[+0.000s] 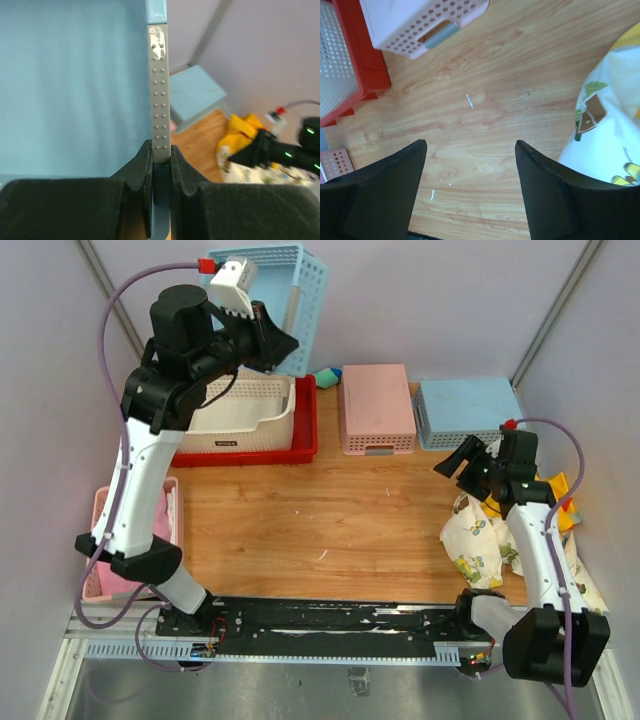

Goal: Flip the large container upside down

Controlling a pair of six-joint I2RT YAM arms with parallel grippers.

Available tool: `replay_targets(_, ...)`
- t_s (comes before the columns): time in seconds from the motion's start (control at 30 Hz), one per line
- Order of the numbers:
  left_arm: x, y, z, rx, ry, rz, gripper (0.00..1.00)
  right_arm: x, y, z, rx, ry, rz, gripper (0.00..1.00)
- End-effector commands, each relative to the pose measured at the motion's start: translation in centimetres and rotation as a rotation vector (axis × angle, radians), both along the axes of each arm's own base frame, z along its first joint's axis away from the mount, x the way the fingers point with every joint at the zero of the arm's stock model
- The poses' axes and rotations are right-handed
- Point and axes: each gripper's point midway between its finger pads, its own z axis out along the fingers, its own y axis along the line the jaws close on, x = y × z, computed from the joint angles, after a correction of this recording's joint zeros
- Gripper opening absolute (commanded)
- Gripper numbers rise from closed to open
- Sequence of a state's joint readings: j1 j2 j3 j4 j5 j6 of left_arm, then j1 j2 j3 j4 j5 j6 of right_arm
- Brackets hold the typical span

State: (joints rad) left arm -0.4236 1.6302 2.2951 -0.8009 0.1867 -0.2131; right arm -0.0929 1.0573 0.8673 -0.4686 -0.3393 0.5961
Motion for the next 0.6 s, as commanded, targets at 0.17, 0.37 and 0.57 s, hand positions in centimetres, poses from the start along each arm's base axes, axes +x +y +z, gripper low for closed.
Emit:
replay_targets(0.17,-13.6,-9.6,3.8,-0.282,0.009,-0.588,0.0,-3.2,-8.5,9.1,-0.256,-0.11,-0.299,0.74)
replay_targets(0.37,-19.2,-10.6,0.5,-0.586,0.215,-0.891,0.0,-7.9,-12.3,12.3,-0.358,-0.087,-0.591,0.79)
replay_targets(0.57,-21.1,-9.6,-3.3,-0.8,0.376,-0.961,0.0,-9.1,-12.9,13.8,-0.374,-0.097,-0.643,0.78)
